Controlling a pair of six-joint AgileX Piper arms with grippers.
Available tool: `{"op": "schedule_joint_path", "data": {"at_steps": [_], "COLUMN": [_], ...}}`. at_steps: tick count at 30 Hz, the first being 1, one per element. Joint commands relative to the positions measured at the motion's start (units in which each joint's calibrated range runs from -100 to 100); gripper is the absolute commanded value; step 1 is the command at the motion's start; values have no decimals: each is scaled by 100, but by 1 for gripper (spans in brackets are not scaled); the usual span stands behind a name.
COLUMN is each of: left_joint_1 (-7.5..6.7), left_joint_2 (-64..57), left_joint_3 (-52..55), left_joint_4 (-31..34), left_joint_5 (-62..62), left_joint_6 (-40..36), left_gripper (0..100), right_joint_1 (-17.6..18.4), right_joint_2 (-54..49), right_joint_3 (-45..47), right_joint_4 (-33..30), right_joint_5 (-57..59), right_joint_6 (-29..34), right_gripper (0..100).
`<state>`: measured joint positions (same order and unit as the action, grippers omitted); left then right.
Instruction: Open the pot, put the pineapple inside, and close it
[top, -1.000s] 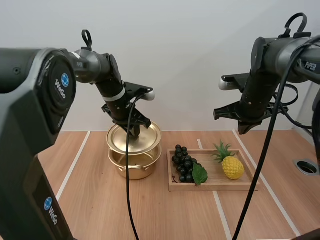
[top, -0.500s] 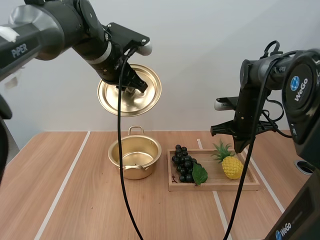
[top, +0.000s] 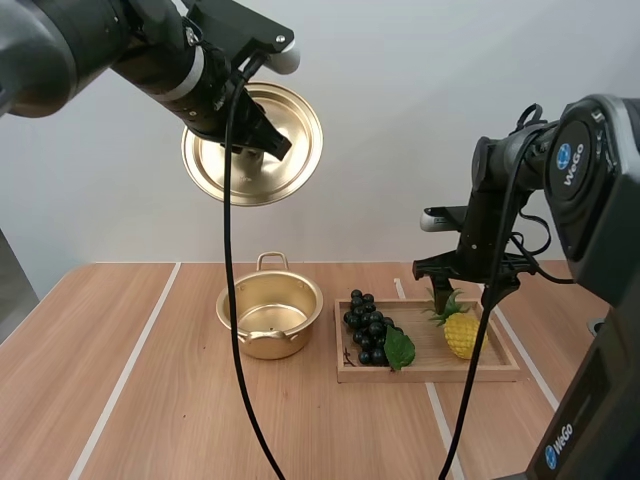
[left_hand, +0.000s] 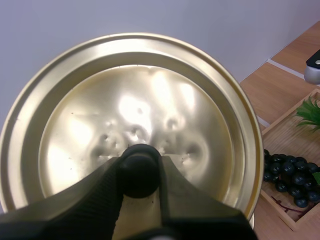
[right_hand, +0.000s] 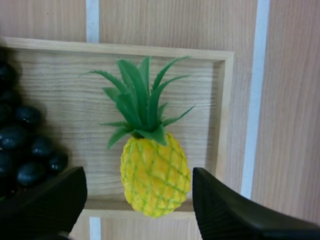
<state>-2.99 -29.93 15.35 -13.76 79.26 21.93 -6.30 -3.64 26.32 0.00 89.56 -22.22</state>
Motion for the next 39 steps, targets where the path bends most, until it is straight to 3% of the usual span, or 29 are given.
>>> {"op": "schedule_joint_path", "data": {"at_steps": [1, 16, 39], "left_joint_1": [-16, -16, -16], "left_joint_2": [-49, -49, -49], "left_joint_3": [-44, -44, -44], "left_joint_4": [-52, -52, -109], "left_joint_5": [8, 9, 22], "left_joint_6": [18, 96, 96], "left_gripper": [0, 0, 0], "right_joint_1": [-24, -24, -24], "right_joint_2": [160, 378, 378], "right_joint_3": [15, 1163, 1191], "right_joint_4": [-141, -375, -375], "right_joint_5": [-132, -2435, -2612], "right_joint_6": [-59, -59, -59], "right_gripper": [100, 100, 100]}}
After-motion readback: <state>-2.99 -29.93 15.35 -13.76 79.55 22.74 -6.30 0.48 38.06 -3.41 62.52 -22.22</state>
